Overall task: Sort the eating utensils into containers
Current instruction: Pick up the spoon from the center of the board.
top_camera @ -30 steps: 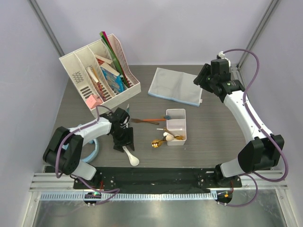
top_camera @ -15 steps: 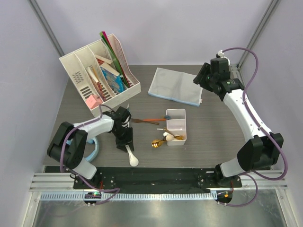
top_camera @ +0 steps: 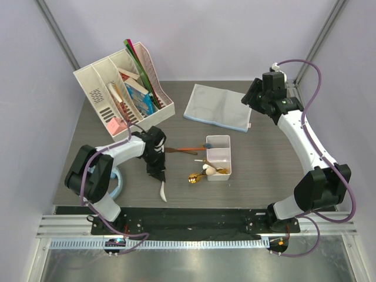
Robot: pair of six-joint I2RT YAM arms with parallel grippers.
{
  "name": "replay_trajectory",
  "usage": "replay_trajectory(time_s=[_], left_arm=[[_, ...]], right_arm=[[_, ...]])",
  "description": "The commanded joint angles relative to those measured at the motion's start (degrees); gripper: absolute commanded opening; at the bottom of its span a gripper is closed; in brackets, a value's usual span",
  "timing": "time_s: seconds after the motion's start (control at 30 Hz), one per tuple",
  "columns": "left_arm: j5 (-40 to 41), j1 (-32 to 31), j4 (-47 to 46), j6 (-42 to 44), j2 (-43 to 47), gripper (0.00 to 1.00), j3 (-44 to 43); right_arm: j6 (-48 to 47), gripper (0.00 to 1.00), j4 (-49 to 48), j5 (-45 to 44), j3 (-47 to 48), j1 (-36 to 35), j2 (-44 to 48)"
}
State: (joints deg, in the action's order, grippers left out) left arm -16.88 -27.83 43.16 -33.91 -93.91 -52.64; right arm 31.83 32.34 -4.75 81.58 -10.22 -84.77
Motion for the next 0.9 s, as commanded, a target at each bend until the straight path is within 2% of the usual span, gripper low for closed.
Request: replay_trajectory(time_s=[0.0, 0.27, 0.37, 0.5, 0.67, 0.87], left_arm=[[1.59, 0.24, 1.23, 1.13, 0.21, 0.00, -4.12], [1.94, 0.15, 3.24, 2.79, 4.94, 0.00, -9.14], [2.21, 0.15, 5.35, 5.08, 9.86, 0.00, -13.70], [1.07, -1.08, 9.32, 6.58, 13.21, 0.00, -24.14], [0.88, -4.07, 3.70, 3.33, 14.90, 0.00, -31.71], [4.84, -11.09, -8.16, 4.11, 9.36, 0.00, -31.82]], right_arm=[[0.24, 0.56, -0.17, 0.18, 1.48, 0.37, 0.40], [0.33, 0.56, -0.08, 0.01, 2.27, 0.64, -0.04], [0.51, 0.56, 0.01, 0.09, 1.92, 0.73, -0.31], [1.04, 0.56, 0.01, 1.06, 1.48, 0.73, -0.48], [1.48, 0.56, 0.09, 1.59, 1.21, 0.81, -0.57], [1.65, 0.56, 0.01, 1.85, 0.25, 0.81, 0.22]])
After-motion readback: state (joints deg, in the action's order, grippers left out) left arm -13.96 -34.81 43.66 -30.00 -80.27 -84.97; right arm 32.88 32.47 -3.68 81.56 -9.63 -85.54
